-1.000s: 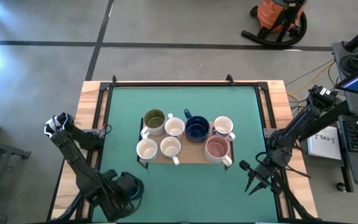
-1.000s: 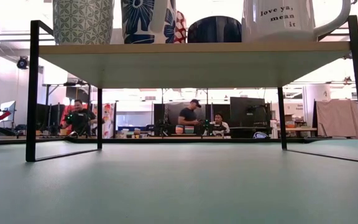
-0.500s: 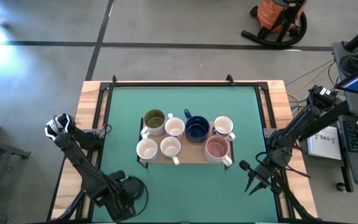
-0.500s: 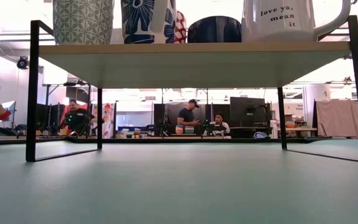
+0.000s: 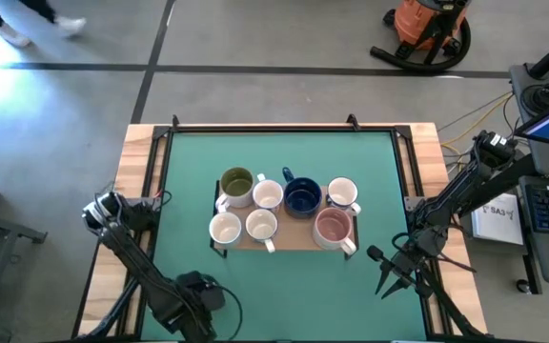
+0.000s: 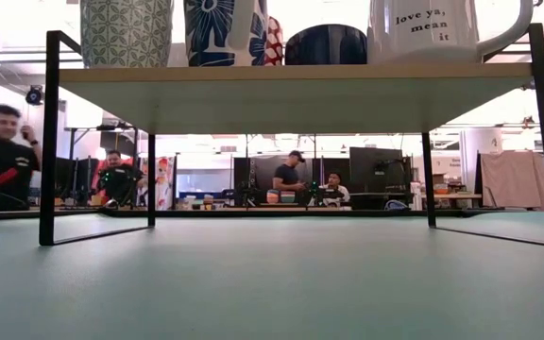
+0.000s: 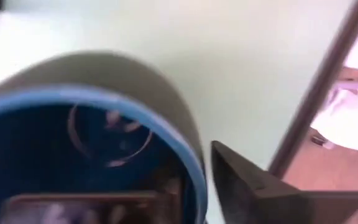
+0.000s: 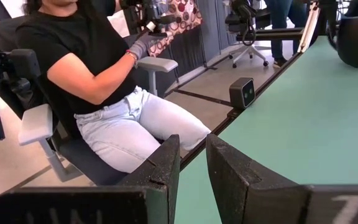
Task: Place coffee mugs
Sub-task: Put the blue mug on the shelf
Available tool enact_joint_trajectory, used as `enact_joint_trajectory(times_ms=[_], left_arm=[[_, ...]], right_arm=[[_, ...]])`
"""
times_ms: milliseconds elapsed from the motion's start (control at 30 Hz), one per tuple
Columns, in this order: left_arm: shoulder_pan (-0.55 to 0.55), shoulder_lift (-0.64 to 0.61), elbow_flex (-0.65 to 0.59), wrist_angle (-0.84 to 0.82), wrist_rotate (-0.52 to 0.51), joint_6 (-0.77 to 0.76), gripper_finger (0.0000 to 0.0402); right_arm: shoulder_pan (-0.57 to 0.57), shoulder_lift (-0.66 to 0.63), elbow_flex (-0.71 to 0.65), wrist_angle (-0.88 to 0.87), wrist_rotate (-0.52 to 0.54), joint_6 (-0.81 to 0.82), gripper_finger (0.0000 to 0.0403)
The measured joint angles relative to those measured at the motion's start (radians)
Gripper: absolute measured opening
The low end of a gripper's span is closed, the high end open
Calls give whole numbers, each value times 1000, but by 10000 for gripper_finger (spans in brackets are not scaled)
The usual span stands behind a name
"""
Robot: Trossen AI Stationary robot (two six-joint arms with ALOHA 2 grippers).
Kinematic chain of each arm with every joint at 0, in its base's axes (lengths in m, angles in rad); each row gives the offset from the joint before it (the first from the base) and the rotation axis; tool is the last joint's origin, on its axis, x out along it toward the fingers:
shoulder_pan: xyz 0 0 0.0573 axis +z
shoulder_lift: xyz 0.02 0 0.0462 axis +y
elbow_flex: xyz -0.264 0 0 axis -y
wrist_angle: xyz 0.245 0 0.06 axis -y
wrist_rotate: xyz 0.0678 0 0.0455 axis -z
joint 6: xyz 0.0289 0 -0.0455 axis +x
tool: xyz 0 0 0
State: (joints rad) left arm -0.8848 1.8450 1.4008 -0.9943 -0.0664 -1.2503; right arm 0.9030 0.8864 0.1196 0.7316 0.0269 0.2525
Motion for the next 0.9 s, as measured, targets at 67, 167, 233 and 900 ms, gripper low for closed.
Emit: enact_joint_trajectory(times_ms=[67, 167, 233, 900], left_arm=[[6, 18, 32, -8, 5, 22, 20], [18, 31, 82, 1, 3, 35, 14], [29, 36, 121, 0, 3, 50, 18], [214, 322, 698, -332, -15, 431, 8]], right_arm=[[0, 0, 0, 0, 0, 0, 68], [0, 0, 0, -1, 0, 0, 68], [0, 0, 0, -1, 0, 0, 68], [0, 0, 0, -1, 0, -1, 68]])
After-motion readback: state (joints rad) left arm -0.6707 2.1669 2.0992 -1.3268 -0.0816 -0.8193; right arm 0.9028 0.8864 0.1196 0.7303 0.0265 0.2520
